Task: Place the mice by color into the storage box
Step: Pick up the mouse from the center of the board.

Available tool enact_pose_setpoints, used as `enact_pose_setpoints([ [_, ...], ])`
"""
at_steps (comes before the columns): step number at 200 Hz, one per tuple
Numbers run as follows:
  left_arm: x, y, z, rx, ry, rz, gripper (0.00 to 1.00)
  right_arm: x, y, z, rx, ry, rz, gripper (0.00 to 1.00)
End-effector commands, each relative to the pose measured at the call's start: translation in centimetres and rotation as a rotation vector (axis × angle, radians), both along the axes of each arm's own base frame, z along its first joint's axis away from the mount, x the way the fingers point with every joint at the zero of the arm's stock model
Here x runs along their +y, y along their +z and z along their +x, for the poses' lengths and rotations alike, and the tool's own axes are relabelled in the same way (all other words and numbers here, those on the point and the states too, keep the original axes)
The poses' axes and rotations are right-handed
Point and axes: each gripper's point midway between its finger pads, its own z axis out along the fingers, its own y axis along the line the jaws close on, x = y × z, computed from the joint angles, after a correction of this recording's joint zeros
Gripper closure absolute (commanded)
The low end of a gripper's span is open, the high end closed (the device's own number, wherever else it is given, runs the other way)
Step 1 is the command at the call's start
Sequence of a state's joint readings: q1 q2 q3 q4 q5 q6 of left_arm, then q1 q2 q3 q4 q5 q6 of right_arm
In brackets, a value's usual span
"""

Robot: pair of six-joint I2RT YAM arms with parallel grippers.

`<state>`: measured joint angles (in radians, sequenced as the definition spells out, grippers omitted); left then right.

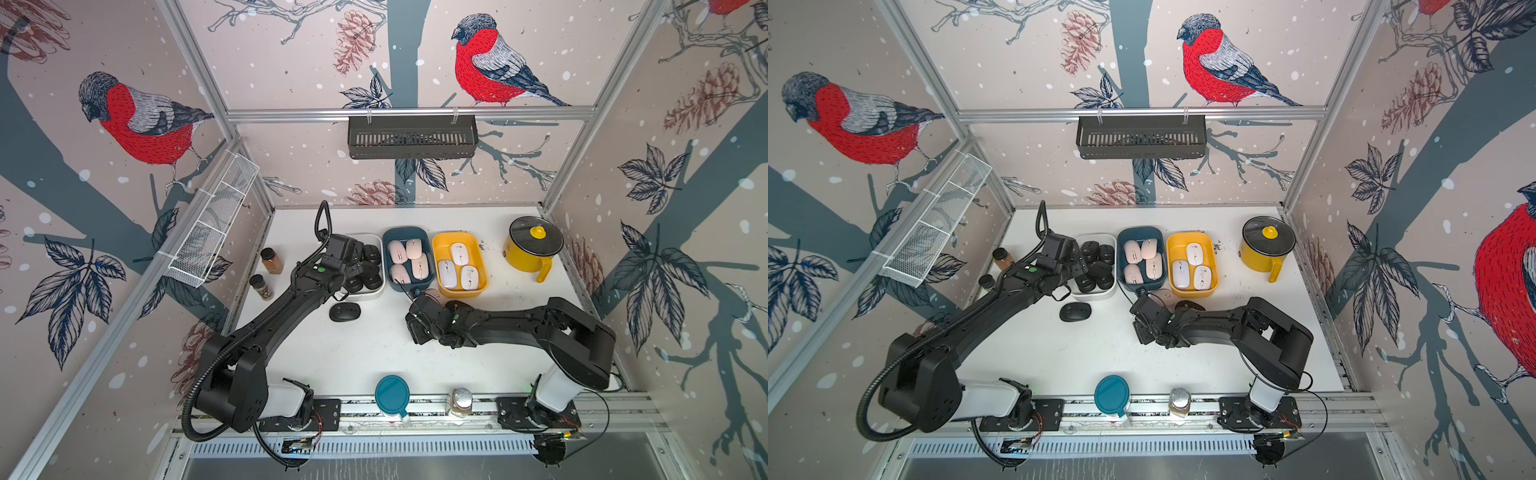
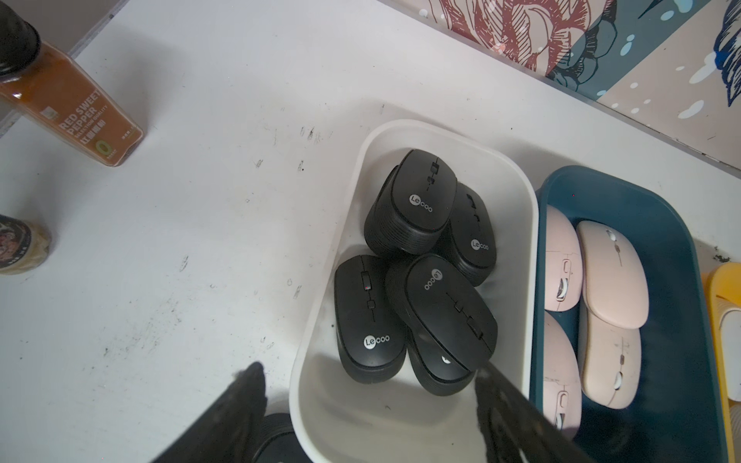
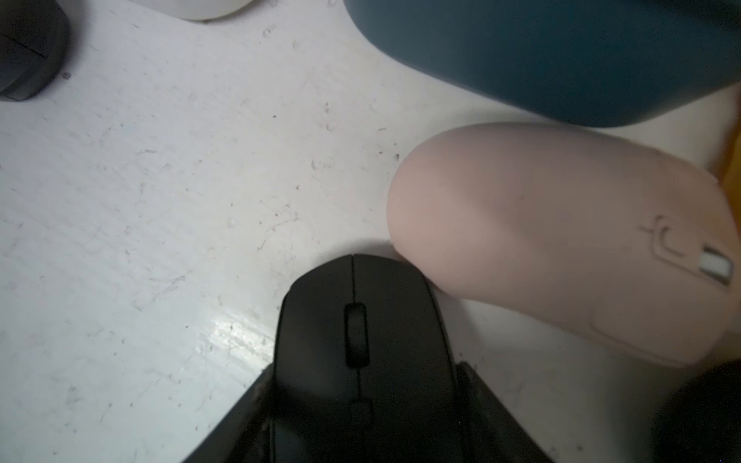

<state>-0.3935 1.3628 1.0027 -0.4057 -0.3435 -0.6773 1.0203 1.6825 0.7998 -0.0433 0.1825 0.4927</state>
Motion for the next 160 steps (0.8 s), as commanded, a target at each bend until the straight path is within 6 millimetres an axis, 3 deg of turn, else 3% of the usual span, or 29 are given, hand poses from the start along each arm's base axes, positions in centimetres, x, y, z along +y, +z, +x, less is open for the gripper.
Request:
enact_pose_setpoints([
  [1, -0.1, 0.4, 0.1, -0.011, -0.024, 0.011, 0.19, -1.1, -1.2, -1.0, 0.051, -0.026, -0.046, 0.41],
  [13, -0.4, 0.5, 0.1, -0.006, -0.048, 0.01, 0.19, -1.0, -1.1, -1.0, 0.056, -0.034, -0.037, 0.47],
  [42, -1.1, 1.6, 0.3, -0.008, -0.112, 0.02, 0.19, -0.7, -0.5, -0.9, 0.055, -0.063, -0.011, 0.52],
  [93, -1.4, 4.6, 0.7, -0.078, -0.21, 0.094, 0.19, 0.8, 2.7, -0.1, 0.031, -0.108, 0.09, 0.52],
  [160, -0.2, 5.5, 0.7, -0.122, -0.247, 0.224, 0.19, 2.7, 6.8, 1.1, -0.029, -0.115, 0.194, 0.51],
])
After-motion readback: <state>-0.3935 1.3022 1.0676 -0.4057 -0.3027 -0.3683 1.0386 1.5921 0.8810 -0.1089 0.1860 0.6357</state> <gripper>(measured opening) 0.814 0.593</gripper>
